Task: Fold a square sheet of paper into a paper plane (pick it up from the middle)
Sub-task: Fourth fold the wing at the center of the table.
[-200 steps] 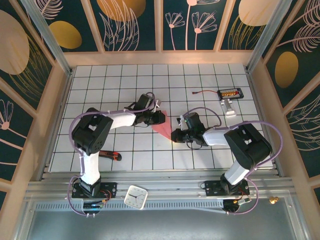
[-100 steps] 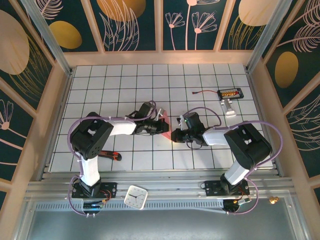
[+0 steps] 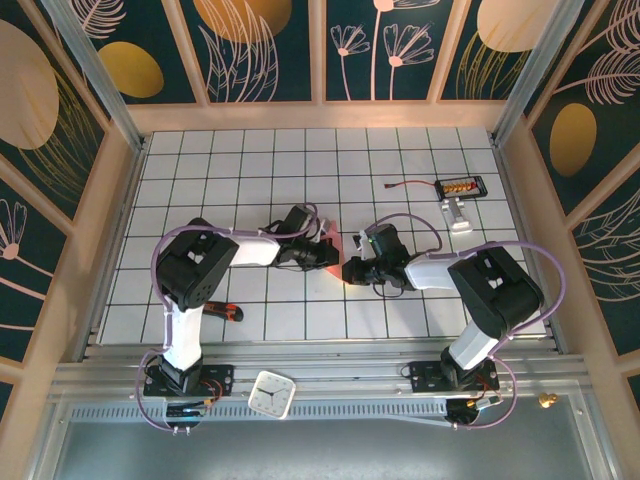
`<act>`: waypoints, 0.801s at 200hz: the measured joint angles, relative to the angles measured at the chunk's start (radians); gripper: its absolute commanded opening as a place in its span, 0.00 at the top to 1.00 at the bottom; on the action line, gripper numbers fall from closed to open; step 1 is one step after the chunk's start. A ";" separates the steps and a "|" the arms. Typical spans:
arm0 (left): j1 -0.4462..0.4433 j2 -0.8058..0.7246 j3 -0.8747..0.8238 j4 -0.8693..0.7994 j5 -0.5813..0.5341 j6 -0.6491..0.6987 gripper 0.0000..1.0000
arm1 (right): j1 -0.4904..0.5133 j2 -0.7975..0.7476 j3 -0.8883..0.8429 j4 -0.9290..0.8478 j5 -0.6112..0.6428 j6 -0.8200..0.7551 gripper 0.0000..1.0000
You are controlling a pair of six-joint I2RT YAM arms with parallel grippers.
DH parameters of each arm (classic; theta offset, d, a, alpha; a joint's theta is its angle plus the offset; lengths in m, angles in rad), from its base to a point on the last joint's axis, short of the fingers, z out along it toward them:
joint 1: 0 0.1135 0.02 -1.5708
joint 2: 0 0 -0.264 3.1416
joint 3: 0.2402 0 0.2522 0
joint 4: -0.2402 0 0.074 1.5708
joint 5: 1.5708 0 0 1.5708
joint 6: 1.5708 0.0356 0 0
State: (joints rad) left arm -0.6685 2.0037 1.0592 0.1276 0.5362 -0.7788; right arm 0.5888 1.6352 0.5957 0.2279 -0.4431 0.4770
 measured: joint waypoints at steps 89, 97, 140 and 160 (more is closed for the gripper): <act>0.050 0.006 0.027 -0.046 -0.022 0.043 1.00 | 0.000 0.000 0.005 -0.015 0.003 -0.008 1.00; 0.062 0.006 0.027 -0.046 -0.022 0.045 1.00 | 0.000 0.000 0.005 -0.015 0.003 -0.008 1.00; 0.109 0.011 0.028 -0.043 -0.012 0.046 1.00 | 0.001 0.000 0.006 -0.018 0.005 -0.008 1.00; 0.119 0.018 0.035 -0.046 0.000 0.052 1.00 | 0.002 0.000 0.008 -0.018 0.011 -0.008 1.00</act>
State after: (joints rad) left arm -0.5491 2.0212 1.0939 0.0818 0.5362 -0.7265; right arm 0.5907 1.6352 0.6037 0.2096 -0.4320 0.4694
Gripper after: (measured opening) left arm 0.056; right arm 0.060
